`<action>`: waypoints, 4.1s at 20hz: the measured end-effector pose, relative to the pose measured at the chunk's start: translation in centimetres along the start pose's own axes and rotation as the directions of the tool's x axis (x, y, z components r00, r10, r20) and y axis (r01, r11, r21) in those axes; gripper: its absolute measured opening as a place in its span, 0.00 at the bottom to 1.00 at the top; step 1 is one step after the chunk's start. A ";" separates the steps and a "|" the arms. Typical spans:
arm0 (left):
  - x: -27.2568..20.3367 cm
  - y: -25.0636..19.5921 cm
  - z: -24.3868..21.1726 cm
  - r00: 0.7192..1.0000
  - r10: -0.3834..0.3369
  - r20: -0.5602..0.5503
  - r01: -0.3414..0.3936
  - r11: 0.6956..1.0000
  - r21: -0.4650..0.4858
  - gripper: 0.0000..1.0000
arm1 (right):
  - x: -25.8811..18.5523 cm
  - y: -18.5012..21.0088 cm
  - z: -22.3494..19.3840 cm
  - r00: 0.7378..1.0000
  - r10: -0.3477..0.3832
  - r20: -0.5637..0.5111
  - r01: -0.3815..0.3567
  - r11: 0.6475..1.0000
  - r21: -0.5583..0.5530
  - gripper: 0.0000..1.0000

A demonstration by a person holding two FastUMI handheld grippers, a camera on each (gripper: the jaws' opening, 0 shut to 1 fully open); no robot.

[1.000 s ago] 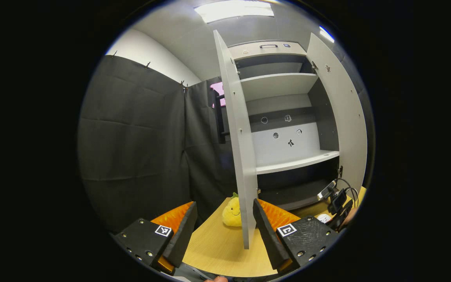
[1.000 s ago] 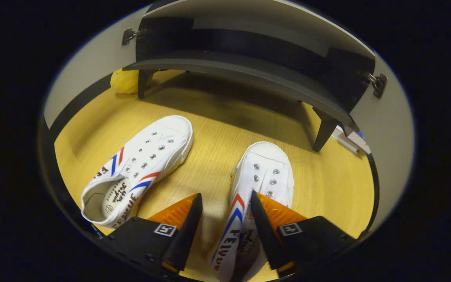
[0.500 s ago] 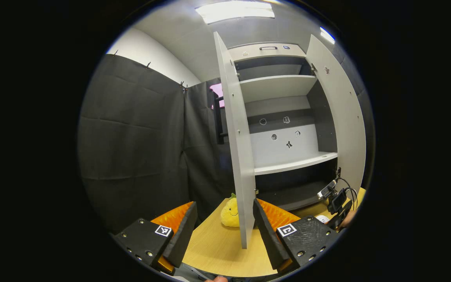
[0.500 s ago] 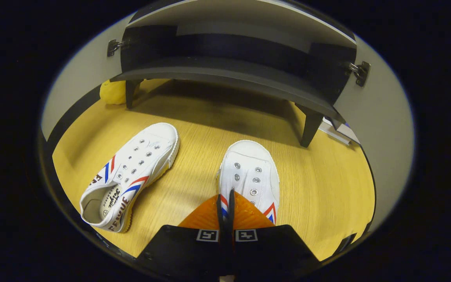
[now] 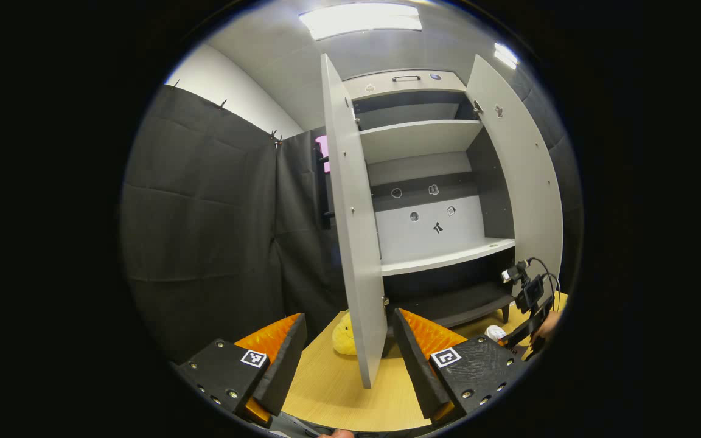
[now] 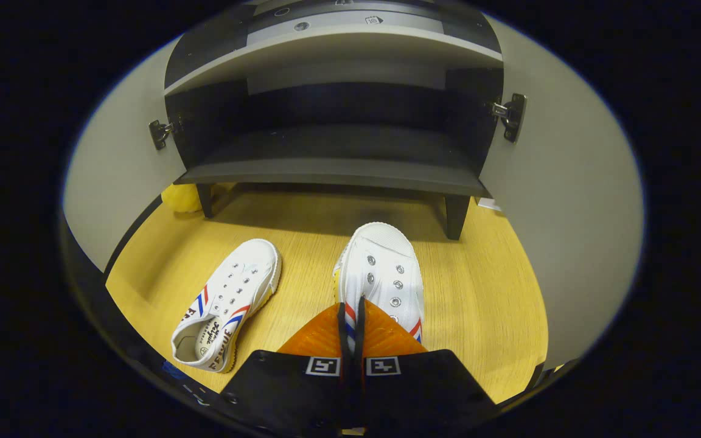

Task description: Grab one shoe with the right hand and put it into the shoe cabinet, grab the other shoe with the left hand and put it into the shoe cabinet; then close the right door with the right hand and the left door with the left hand.

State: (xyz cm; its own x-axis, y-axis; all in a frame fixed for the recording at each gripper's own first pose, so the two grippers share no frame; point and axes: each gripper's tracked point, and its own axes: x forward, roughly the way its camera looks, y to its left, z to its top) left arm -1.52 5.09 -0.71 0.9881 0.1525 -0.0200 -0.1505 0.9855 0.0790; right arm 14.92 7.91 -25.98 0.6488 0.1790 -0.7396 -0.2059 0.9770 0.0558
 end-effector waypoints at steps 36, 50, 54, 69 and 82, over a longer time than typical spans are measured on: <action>1.6 -1.9 -1.4 1.000 -0.004 -0.023 0.003 1.000 -0.016 0.78 | -9.7 0.6 39.2 0.828 0.027 0.560 -0.006 0.999 -0.039 0.01; 0.8 -1.0 -3.7 0.995 0.044 -0.087 -0.048 0.998 -0.040 0.78 | -0.9 0.2 41.4 0.871 -0.126 0.476 0.178 0.982 -0.066 0.13; 0.7 -1.4 -4.0 0.994 0.018 -0.106 -0.023 0.999 -0.046 0.78 | -2.9 0.0 42.4 0.822 -0.150 0.549 0.216 0.975 -0.057 0.47; 7.4 -11.7 -9.3 0.891 -0.389 -0.235 0.346 0.916 -0.205 0.77 | -20.6 -1.8 32.7 0.658 -0.105 0.746 0.175 0.984 -0.016 0.98; 11.1 -18.2 -23.8 0.691 -0.487 -0.534 0.423 0.872 -0.247 0.79 | -25.1 -5.9 17.5 0.695 -0.190 0.693 0.221 0.974 0.045 0.98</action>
State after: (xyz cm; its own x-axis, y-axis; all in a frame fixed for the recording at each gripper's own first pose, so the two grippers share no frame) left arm 11.44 -9.37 -26.06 0.7393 -0.3340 -0.5848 0.2786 0.9422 -0.1860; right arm 12.66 -0.35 4.02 0.9980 0.0196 -0.0597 -0.0243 0.9966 -0.0783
